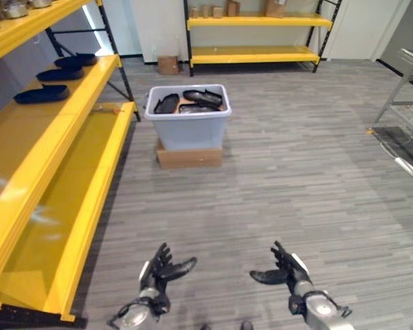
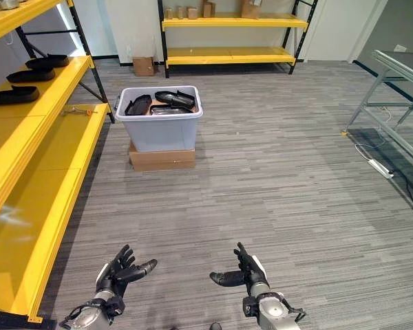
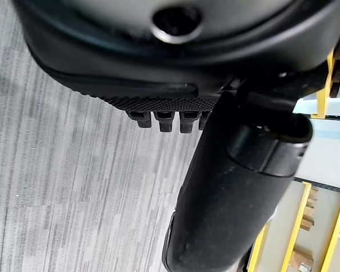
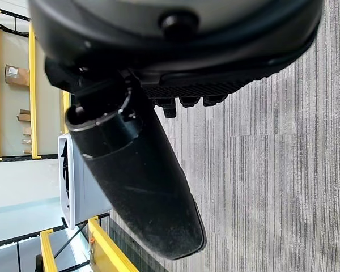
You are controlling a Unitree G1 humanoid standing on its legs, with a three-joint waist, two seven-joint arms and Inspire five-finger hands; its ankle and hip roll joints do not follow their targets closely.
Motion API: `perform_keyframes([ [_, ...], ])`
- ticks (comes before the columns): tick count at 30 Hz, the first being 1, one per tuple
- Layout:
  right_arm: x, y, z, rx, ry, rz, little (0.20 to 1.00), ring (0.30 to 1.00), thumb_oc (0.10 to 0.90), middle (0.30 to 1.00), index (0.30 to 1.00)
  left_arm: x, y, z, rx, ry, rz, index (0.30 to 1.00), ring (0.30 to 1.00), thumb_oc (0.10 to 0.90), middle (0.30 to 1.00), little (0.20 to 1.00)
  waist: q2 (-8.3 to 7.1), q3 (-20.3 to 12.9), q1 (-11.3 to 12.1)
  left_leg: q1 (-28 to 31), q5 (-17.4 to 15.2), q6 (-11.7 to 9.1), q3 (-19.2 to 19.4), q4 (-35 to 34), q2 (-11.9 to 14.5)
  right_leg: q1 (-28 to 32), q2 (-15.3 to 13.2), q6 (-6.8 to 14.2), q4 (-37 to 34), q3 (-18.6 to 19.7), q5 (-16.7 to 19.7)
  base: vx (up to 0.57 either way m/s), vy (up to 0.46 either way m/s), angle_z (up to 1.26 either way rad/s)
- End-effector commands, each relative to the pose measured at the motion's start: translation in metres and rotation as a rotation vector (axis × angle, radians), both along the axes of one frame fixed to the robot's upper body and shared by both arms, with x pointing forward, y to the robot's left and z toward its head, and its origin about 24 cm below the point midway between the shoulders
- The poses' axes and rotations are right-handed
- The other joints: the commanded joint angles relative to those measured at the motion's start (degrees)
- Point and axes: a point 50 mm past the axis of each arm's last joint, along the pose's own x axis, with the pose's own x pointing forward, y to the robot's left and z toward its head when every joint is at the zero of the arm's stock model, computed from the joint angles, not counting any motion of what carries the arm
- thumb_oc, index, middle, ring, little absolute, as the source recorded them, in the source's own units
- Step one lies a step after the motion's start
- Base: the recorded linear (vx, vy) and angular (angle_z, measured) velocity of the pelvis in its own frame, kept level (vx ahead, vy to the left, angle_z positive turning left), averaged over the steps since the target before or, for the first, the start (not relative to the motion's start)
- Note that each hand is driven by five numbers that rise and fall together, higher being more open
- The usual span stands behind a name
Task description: Move parts from the plastic box to the shelf.
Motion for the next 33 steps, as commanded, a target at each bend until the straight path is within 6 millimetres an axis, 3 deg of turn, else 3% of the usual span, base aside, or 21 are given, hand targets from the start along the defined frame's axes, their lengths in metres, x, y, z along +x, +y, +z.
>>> perform_keyframes([
  [1, 0.0352, 0.0067, 0.0333, 0.032, -0.209, 0.023, 1.0, 1.0, 0.9, 1.0, 1.0, 0.0362, 0.0037, 0.0261, -0.02, -0.189, 0.028, 1.0, 1.0, 0.9, 1.0, 1.0, -1.08, -2.71, -0.48, 1.14, -1.34, -4.47, -2.03, -0.16, 4.47, 4.68, -3.96, 4.89, 0.5, 1.04, -6.55, 0.0, 0.0, 0.0],
  [33, 0.0324, 0.0086, 0.0302, 0.041, -0.19, 0.026, 1.0, 1.0, 0.9, 1.0, 1.0, 0.0336, 0.0026, 0.022, 0.003, -0.162, 0.003, 1.0, 1.0, 0.9, 1.0, 1.0, -1.13, -2.87, -0.64, 1.66, -1.74, -4.12, -2.1, -0.16, 4.16, 5.23, -4.32, 4.88, 0.5, 0.94, -6.59, 0.0, 0.0, 0.0],
])
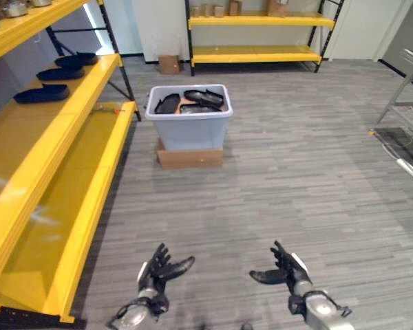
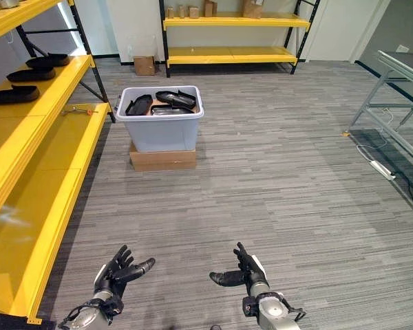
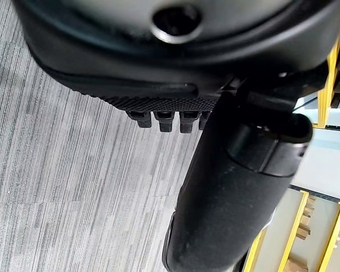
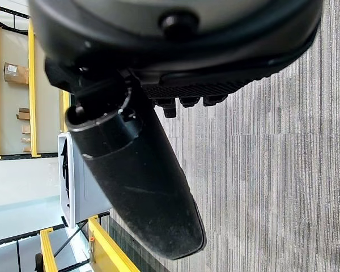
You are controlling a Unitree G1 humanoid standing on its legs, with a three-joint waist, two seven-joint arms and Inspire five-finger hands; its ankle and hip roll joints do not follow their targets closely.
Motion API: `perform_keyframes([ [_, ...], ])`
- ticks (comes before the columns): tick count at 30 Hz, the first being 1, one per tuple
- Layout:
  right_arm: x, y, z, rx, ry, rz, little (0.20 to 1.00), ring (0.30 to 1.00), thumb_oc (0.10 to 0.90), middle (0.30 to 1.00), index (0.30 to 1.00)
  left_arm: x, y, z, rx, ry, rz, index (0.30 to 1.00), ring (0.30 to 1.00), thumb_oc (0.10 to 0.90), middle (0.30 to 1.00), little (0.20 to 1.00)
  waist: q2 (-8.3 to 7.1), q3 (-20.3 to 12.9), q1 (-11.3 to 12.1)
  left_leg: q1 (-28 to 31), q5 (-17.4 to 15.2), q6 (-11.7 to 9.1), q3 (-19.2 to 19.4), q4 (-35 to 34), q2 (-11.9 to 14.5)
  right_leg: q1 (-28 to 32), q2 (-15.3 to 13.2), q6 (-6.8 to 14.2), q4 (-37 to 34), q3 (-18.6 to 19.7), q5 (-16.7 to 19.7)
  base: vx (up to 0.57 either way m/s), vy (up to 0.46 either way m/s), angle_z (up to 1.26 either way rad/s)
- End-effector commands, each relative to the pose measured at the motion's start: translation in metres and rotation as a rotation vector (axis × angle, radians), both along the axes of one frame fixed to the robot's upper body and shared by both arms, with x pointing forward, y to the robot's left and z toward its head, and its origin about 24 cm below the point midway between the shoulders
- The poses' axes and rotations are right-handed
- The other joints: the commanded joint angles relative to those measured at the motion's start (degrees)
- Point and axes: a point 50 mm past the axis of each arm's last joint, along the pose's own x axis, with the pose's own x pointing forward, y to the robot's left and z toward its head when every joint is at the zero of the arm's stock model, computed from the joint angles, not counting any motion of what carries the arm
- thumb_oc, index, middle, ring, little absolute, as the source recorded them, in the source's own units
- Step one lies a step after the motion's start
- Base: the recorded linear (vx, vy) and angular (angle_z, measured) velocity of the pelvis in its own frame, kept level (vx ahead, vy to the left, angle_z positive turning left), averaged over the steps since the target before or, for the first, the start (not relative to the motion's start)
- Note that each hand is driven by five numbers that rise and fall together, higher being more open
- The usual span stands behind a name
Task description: Move parts from the plastic box to the shelf.
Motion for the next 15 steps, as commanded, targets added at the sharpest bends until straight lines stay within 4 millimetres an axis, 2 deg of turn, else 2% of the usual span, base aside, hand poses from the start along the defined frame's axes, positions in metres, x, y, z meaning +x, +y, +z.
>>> perform_keyframes([
  [1, 0.032, 0.008, 0.03, 0.04, -0.19, 0.025, 1.0, 1.0, 0.9, 1.0, 1.0, 0.033, 0.0, 0.022, 0.027, -0.159, -0.025, 1.0, 1.0, 0.9, 1.0, 1.0, -1.17, -2.91, -0.67, 0.43, -1.72, -4.51, -2.09, -0.38, 4.21, 4.02, -4.3, 4.9, 0.5, 0.91, -6.51, 0.0, 0.0, 0.0],
  [8, 0.036, 0.008, 0.035, 0.036, -0.212, 0.029, 1.0, 1.0, 0.9, 1.0, 1.0, 0.034, 0.001, 0.024, 0.036, -0.17, -0.029, 1.0, 1.0, 0.9, 1.0, 1.0, -1.53, -2.65, -0.41, 0.54, -2.18, -4.17, -1.96, 0.12, 4.05, 4.26, -4.57, 5.1, 0.5, 0.82, -6.55, 0.0, 0.005, 0.0],
  [15, 0.044, 0.011, 0.042, 0.045, -0.24, 0.045, 1.0, 1.0, 0.9, 1.0, 1.0, 0.04, 0.006, 0.031, 0.057, -0.202, -0.031, 1.0, 1.0, 0.9, 1.0, 1.0, -2.12, -1.06, 0.2, -3.37, -5.52, -2.84, -2.66, 7.43, 2.98, 2.37, -6.41, 5.62, 5.12, 0.55, -7.22, -0.01, 0.059, 0.0],
])
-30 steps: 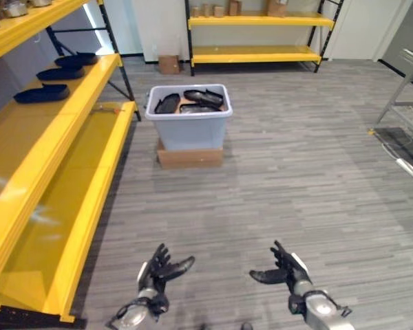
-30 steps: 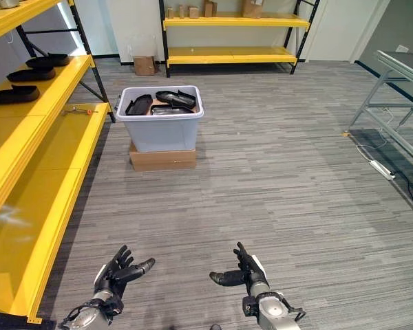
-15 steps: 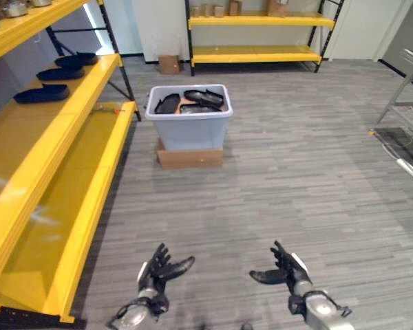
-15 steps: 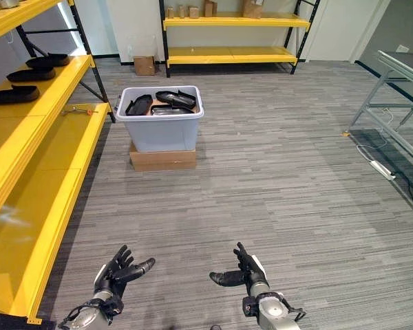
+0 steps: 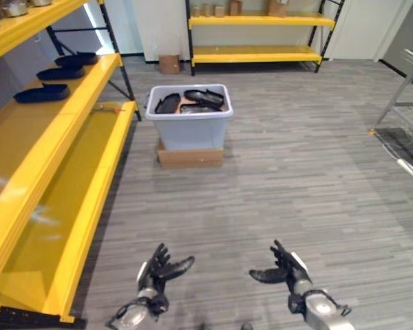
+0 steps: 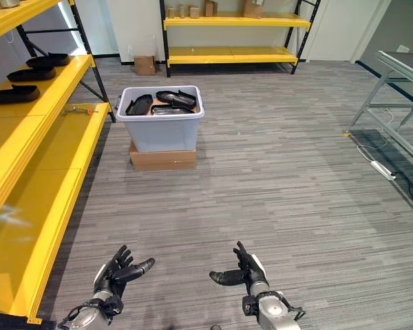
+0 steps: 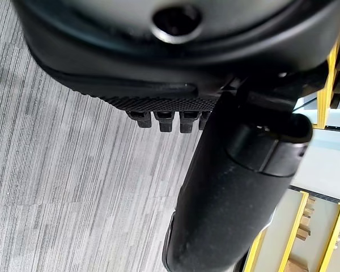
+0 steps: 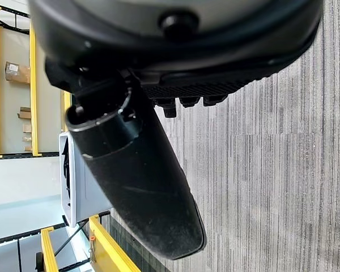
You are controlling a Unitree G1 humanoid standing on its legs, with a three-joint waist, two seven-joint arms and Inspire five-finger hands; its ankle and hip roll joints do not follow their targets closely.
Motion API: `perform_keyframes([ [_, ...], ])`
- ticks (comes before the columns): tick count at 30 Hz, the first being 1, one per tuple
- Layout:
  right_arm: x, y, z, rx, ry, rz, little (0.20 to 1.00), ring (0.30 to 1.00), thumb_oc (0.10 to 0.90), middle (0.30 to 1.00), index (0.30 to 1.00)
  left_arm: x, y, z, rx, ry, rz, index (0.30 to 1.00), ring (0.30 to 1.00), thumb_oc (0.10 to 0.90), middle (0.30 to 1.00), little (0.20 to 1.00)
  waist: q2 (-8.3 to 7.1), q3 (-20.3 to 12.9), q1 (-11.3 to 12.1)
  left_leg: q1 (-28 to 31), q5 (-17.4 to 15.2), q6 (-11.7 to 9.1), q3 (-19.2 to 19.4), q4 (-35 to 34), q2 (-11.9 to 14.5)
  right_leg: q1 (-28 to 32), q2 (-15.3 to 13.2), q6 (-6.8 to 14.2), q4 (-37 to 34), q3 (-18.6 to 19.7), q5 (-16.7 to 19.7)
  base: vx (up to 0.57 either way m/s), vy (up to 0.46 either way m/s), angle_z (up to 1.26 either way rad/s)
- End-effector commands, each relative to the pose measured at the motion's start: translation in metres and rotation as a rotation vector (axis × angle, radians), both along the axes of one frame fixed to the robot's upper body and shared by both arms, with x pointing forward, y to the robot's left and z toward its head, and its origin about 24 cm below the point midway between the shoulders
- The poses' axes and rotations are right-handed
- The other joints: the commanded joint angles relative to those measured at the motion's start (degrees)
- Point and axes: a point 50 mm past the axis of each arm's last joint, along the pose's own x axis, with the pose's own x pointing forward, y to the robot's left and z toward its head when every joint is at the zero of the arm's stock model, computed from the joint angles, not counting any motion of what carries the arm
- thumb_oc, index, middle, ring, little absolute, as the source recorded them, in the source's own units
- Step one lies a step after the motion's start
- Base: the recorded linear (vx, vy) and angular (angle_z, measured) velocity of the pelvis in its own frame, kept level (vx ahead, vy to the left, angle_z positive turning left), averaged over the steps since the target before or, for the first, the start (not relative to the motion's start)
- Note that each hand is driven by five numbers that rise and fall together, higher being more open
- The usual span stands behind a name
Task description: Move parts from the plastic box to the shelf.
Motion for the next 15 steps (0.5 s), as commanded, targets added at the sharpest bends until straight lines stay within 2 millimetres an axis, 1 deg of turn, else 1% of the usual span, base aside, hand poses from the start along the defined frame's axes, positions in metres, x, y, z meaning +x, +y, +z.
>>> perform_keyframes([
  [1, 0.0397, 0.0095, 0.0392, 0.047, -0.228, 0.037, 1.0, 1.0, 0.9, 1.0, 1.0, 0.0399, 0.0042, 0.0307, 0.054, -0.199, -0.036, 1.0, 1.0, 0.9, 1.0, 1.0, -1.96, -1.12, -0.03, -3.03, -5.55, -2.84, -2.75, 7.12, 2.9, 2.35, -6.55, 5.62, 5.64, 0.43, -7.26, 0.02, 0.103, 0.02],
  [3, 0.0393, 0.0088, 0.0388, 0.047, -0.226, 0.034, 1.0, 1.0, 0.9, 1.0, 1.0, 0.0409, 0.0043, 0.0322, 0.06, -0.206, -0.041, 1.0, 1.0, 0.9, 1.0, 1.0, -1.82, -0.97, -0.07, -3.12, -6.22, -2.12, -2.99, 7.67, 2.39, 1.57, -7.19, 6.09, 8.0, 0.3, -7.63, 0.02, 0.146, 0.02],
  [4, 0.0389, 0.0088, 0.0374, 0.045, -0.219, 0.032, 1.0, 1.0, 0.9, 1.0, 1.0, 0.0425, 0.0052, 0.0342, 0.067, -0.213, -0.045, 1.0, 1.0, 0.9, 1.0, 1.0, -1.59, -0.42, -0.08, -3.21, -6.67, -1.42, -3.1, 8.05, 2.02, -0.06, -7.57, 6.64, 11.17, 0.59, -7.91, 0.0, 0.181, 0.03],
  [5, 0.0391, 0.0094, 0.037, 0.047, -0.218, 0.032, 1.0, 1.0, 0.9, 1.0, 1.0, 0.043, 0.0056, 0.0347, 0.073, -0.214, -0.048, 1.0, 1.0, 0.9, 1.0, 1.0, -1.4, -0.11, -0.16, -3.29, -6.85, -1.1, -3.07, 8.25, 1.83, -1.3, -7.75, 6.97, 13.22, 0.88, -7.92, -0.01, 0.131, -0.02],
  [6, 0.0392, 0.0094, 0.037, 0.047, -0.218, 0.032, 1.0, 1.0, 0.9, 1.0, 1.0, 0.043, 0.0056, 0.0347, 0.073, -0.214, -0.048, 1.0, 1.0, 0.9, 1.0, 1.0, -1.41, -0.14, -0.14, -3.35, -6.86, -1.09, -3.04, 8.28, 1.82, -1.4, -7.76, 6.98, 13.32, 0.92, -7.96, -0.01, 0.102, 0.0],
  [7, 0.0392, 0.01, 0.0369, 0.05, -0.217, 0.034, 1.0, 1.0, 0.9, 1.0, 1.0, 0.0434, 0.0057, 0.0352, 0.077, -0.216, -0.051, 1.0, 1.0, 0.9, 1.0, 1.0, -1.21, 0.29, -0.22, -3.33, -7.14, -0.6, -3.17, 8.56, 1.62, -3.0, -8.07, 7.4, 16.26, 1.18, -7.61, -0.01, 0.102, 0.0],
  [8, 0.0388, 0.0104, 0.0364, 0.051, -0.214, 0.035, 1.0, 1.0, 0.9, 1.0, 1.0, 0.0439, 0.0059, 0.0355, 0.083, -0.216, -0.054, 1.0, 1.0, 0.9, 1.0, 1.0, -1.11, 0.61, -0.32, -3.3, -7.31, -0.09, -3.22, 8.68, 1.33, -4.89, -8.44, 7.81, 19.49, 1.75, -6.53, -0.01, 0.152, 0.0],
  [10, 0.0375, 0.0113, 0.0358, 0.054, -0.212, 0.037, 1.0, 1.0, 0.9, 1.0, 1.0, 0.0462, 0.006, 0.0381, 0.091, -0.228, -0.065, 1.0, 1.0, 0.9, 1.0, 1.0, -0.95, 1.78, -0.93, -3.05, -7.33, 0.6, -3.5, 8.99, 0.73, -8.32, -8.55, 8.37, 26.33, 3.31, -2.21, -0.01, 0.136, -0.02],
  [11, 0.0377, 0.0112, 0.0361, 0.056, -0.214, 0.035, 1.0, 1.0, 0.9, 1.0, 1.0, 0.0471, 0.0067, 0.0396, 0.098, -0.233, -0.07, 1.0, 1.0, 0.9, 1.0, 1.0, -0.69, 2.3, -1.14, -2.93, -7.42, 0.86, -3.69, 9.11, 0.74, -10.24, -8.2, 8.21, 29.18, 4.04, -1.62, 0.01, 0.126, 0.05],
  [12, 0.0377, 0.0116, 0.0367, 0.059, -0.217, 0.037, 1.0, 1.0, 0.9, 1.0, 1.0, 0.048, 0.0067, 0.0405, 0.106, -0.235, -0.076, 1.0, 1.0, 0.9, 1.0, 1.0, -0.32, 2.75, -1.37, -2.42, -7.61, 1.06, -3.56, 8.98, 0.97, -11.76, -7.88, 8.08, 31.72, 3.48, -1.89, 0.04, 0.115, 0.14],
  [13, 0.0379, 0.0122, 0.0369, 0.061, -0.218, 0.037, 1.0, 1.0, 0.9, 1.0, 1.0, 0.048, 0.0074, 0.0404, 0.111, -0.233, -0.077, 1.0, 1.0, 0.9, 1.0, 1.0, -0.18, 2.9, -1.37, -1.9, -7.96, 1.15, -3.18, 8.9, 0.94, -13.08, -8.28, 7.91, 32.43, 2.32, -2.05, 0.1, 0.106, 0.09],
  [15, 0.0384, 0.0112, 0.0379, 0.071, -0.223, 0.027, 1.0, 1.0, 0.9, 1.0, 1.0, 0.0475, 0.0072, 0.0392, 0.11, -0.229, -0.082, 1.0, 1.0, 0.9, 1.0, 1.0, -0.23, 2.98, -1.98, -0.28, -8.7, 1.0, -2.83, 8.27, 0.5, -15.7, -6.81, 7.37, 28.36, 1.01, -3.03, 0.15, 0.055, -0.04],
])
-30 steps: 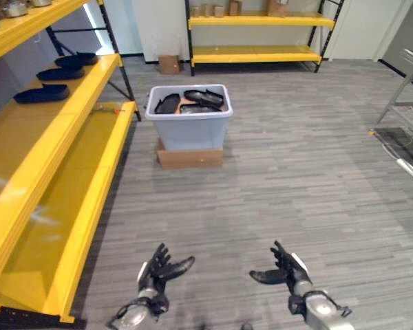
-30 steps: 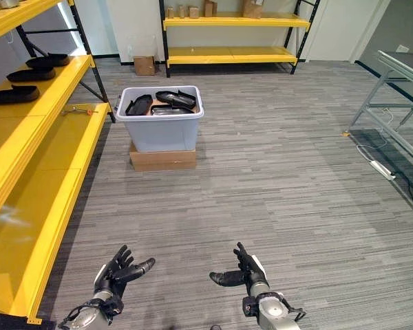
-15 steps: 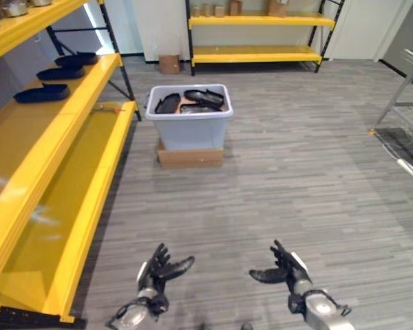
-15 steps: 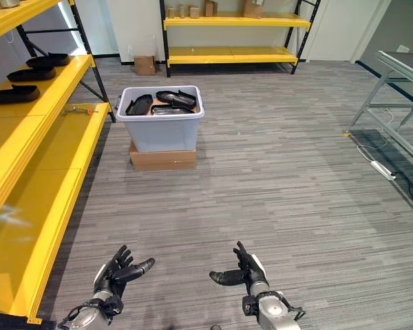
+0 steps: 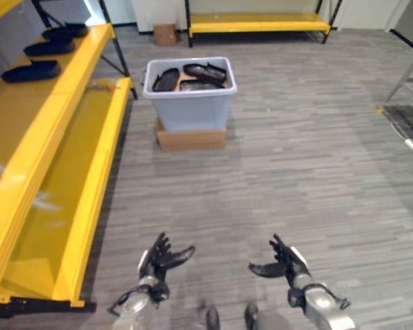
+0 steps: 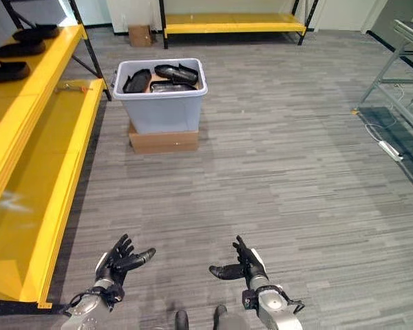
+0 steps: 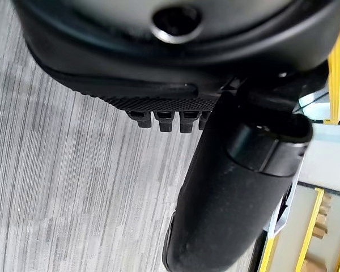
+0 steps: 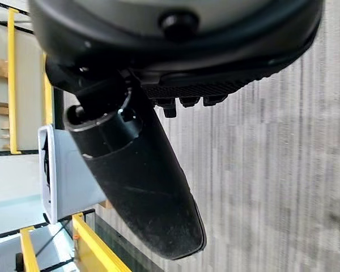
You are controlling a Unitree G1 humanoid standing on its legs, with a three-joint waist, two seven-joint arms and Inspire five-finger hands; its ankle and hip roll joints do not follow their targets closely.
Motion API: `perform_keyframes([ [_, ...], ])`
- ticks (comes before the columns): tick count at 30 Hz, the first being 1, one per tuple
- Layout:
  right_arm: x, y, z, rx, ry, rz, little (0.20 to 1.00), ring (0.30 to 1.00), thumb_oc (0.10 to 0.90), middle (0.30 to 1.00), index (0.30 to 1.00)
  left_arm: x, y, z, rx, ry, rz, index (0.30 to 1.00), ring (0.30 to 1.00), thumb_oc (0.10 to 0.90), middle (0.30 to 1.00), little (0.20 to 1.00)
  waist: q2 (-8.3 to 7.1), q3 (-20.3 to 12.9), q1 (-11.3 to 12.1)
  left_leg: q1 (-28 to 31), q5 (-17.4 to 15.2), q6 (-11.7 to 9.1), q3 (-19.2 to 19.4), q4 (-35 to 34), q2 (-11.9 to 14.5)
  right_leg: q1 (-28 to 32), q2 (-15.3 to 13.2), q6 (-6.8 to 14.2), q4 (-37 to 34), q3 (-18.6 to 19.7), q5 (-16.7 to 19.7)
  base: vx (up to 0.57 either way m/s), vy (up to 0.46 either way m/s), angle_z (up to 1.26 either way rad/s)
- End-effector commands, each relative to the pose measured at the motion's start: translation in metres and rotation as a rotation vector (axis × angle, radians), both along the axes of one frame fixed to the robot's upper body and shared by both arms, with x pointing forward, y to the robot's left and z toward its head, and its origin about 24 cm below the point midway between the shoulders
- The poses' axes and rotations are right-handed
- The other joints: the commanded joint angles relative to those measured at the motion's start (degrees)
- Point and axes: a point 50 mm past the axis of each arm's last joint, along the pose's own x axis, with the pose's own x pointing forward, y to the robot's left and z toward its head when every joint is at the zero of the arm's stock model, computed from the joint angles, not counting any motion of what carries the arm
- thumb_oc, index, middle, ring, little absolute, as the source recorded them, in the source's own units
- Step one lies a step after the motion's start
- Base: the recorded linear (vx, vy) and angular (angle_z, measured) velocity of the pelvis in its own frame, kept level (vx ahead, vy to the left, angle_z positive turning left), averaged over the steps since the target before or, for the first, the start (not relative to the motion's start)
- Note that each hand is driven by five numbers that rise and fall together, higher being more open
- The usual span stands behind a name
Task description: Move parts from the plastic box to the shelf.
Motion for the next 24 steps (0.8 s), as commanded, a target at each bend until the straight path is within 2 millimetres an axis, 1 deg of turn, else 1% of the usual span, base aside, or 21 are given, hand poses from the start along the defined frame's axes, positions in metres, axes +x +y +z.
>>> perform_keyframes([
  [1, 0.032, 0.009, 0.036, 0.07, -0.214, 0.005, 1.0, 1.0, 0.9, 1.0, 1.0, 0.026, 0.003, 0.03, 0.047, -0.183, -0.046, 1.0, 1.0, 0.9, 1.0, 1.0, -1.29, -3.51, -0.65, 0.91, -7.02, -2.61, -3.08, 4.99, 1.56, 1.51, -0.36, 3.62, -10.61, 0.35, 4.33, 0.16, 0.003, -0.2],
  [3, 0.032, 0.008, 0.036, 0.068, -0.215, 0.001, 1.0, 1.0, 0.9, 1.0, 1.0, 0.026, 0.002, 0.03, 0.04, -0.186, -0.045, 1.0, 1.0, 0.9, 1.0, 1.0, -1.76, -3.21, -1.09, 2.79, -8.05, -2.69, -3.37, 4.28, 0.94, 1.3, 0.23, 3.54, -17.12, -0.58, 5.8, 0.19, -0.041, -0.15],
  [4, 0.033, 0.008, 0.036, 0.066, -0.216, -0.001, 1.0, 1.0, 0.9, 1.0, 1.0, 0.027, 0.002, 0.03, 0.041, -0.188, -0.044, 1.0, 1.0, 0.9, 1.0, 1.0, -2.23, -3.41, -1.14, 3.67, -8.51, -2.88, -3.32, 3.72, 0.42, 0.9, 0.05, 3.74, -21.98, -1.31, 7.12, 0.15, -0.046, 0.01],
  [5, 0.033, 0.008, 0.036, 0.066, -0.216, -0.001, 1.0, 1.0, 0.9, 1.0, 1.0, 0.027, 0.002, 0.03, 0.041, -0.188, -0.044, 1.0, 1.0, 0.9, 1.0, 1.0, -2.08, -3.27, -1.21, 3.9, -8.56, -2.91, -3.4, 3.66, 0.59, 1.31, 0.2, 3.72, -22.34, -1.48, 7.25, 0.24, -0.068, 0.05],
  [6, 0.034, 0.008, 0.036, 0.06, -0.213, 0.003, 1.0, 1.0, 0.9, 1.0, 1.0, 0.026, 0.002, 0.029, 0.041, -0.186, -0.039, 1.0, 1.0, 0.9, 1.0, 1.0, -2.36, -3.28, -1.45, 5.41, -9.14, -3.38, -3.46, 2.9, 0.31, 0.72, 0.13, 4.2, -26.09, -2.36, 9.17, 0.21, -0.055, 0.14],
  [7, 0.034, 0.008, 0.035, 0.058, -0.212, 0.003, 1.0, 1.0, 0.9, 1.0, 1.0, 0.026, 0.001, 0.03, 0.038, -0.188, -0.039, 1.0, 1.0, 0.9, 1.0, 1.0, -2.3, -3.26, -1.68, 6.14, -9.31, -3.6, -3.68, 2.57, 0.49, 0.57, 0.39, 4.23, -26.1, -2.35, 9.42, 0.3, -0.095, 0.15],
  [8, 0.031, 0.007, 0.034, 0.059, -0.206, -0.003, 1.0, 1.0, 0.9, 1.0, 1.0, 0.025, 0.0, 0.028, 0.031, -0.18, -0.041, 1.0, 1.0, 0.9, 1.0, 1.0, -2.41, -3.93, -1.78, 6.89, -9.64, -4.1, -4.12, 2.32, 0.63, 1.79, 0.67, 3.86, -26.85, -2.33, 8.81, 0.22, -0.085, 0.18],
  [10, 0.026, 0.005, 0.031, 0.053, -0.19, 0.0, 1.0, 1.0, 0.9, 1.0, 1.0, 0.022, -0.005, 0.023, 0.021, -0.162, -0.049, 1.0, 1.0, 0.9, 1.0, 1.0, -2.32, -5.44, -1.99, 7.53, -10.02, -4.36, -4.25, 1.91, 1.29, 3.64, 1.71, 2.69, -28.08, -2.43, 8.84, 0.25, -0.111, 0.29],
  [12, 0.027, 0.002, 0.033, 0.052, -0.2, -0.008, 1.0, 1.0, 0.9, 1.0, 1.0, 0.022, -0.007, 0.023, 0.007, -0.165, -0.048, 1.0, 1.0, 0.9, 1.0, 1.0, -1.86, -6.34, -2.26, 7.76, -9.59, -5.09, -4.87, 1.7, 2.49, 3.86, 2.59, 2.18, -27.03, -2.87, 8.16, 0.24, -0.126, 0.48],
  [16, 0.028, -0.007, 0.036, 0.034, -0.215, -0.031, 1.0, 1.0, 0.9, 1.0, 1.0, 0.023, -0.01, 0.024, -0.009, -0.169, -0.051, 1.0, 1.0, 0.9, 1.0, 1.0, -0.83, -7.38, -2.73, 7.99, -7.91, -6.81, -5.49, 1.75, 5.03, 3.85, 3.83, 0.72, -25.66, -4.08, 5.42, 0.2, -0.117, 0.24],
  [18, 0.029, -0.009, 0.037, 0.026, -0.221, -0.036, 1.0, 1.0, 0.9, 1.0, 1.0, 0.025, -0.012, 0.025, -0.014, -0.174, -0.053, 1.0, 1.0, 0.9, 1.0, 1.0, -0.82, -7.42, -3.0, 7.27, -7.02, -7.76, -5.66, 3.34, 6.2, 4.11, 4.5, -0.01, -25.45, -4.16, 4.33, 0.18, -0.134, 0.14],
  [20, 0.028, -0.012, 0.038, 0.021, -0.225, -0.039, 1.0, 1.0, 0.9, 1.0, 1.0, 0.026, -0.013, 0.026, -0.02, -0.178, -0.054, 1.0, 1.0, 0.9, 1.0, 1.0, -0.97, -7.37, -3.0, 6.03, -5.24, -9.16, -5.52, 7.72, 7.23, 5.41, 5.36, -0.98, -25.83, -4.18, 3.35, 0.19, -0.138, 0.16],
  [21, 0.027, -0.014, 0.037, 0.017, -0.219, -0.044, 1.0, 1.0, 0.9, 1.0, 1.0, 0.027, -0.014, 0.026, -0.026, -0.181, -0.055, 1.0, 1.0, 0.9, 1.0, 1.0, -1.18, -7.2, -2.78, 4.65, -3.37, -9.99, -5.48, 11.21, 7.48, 6.64, 5.92, -1.56, -26.49, -4.19, 2.79, 0.16, -0.14, 0.01],
  [23, 0.026, -0.016, 0.036, 0.017, -0.217, -0.045, 1.0, 1.0, 0.9, 1.0, 1.0, 0.025, -0.014, 0.026, -0.034, -0.182, -0.055, 1.0, 1.0, 0.9, 1.0, 1.0, -2.07, -6.26, -2.0, -0.39, 0.53, -10.99, -6.48, 22.18, 6.76, 8.83, 6.26, -2.76, -27.42, -4.13, 2.26, 0.11, -0.137, 0.02],
  [24, 0.025, -0.018, 0.038, 0.016, -0.221, -0.041, 1.0, 1.0, 0.9, 1.0, 1.0, 0.024, -0.014, 0.025, -0.035, -0.18, -0.061, 1.0, 1.0, 0.9, 1.0, 1.0, -2.71, -5.39, -1.34, -3.39, 2.29, -11.29, -7.54, 28.65, 5.55, 10.07, 6.21, -3.42, -28.0, -3.86, 2.17, 0.09, -0.115, -0.08],
])
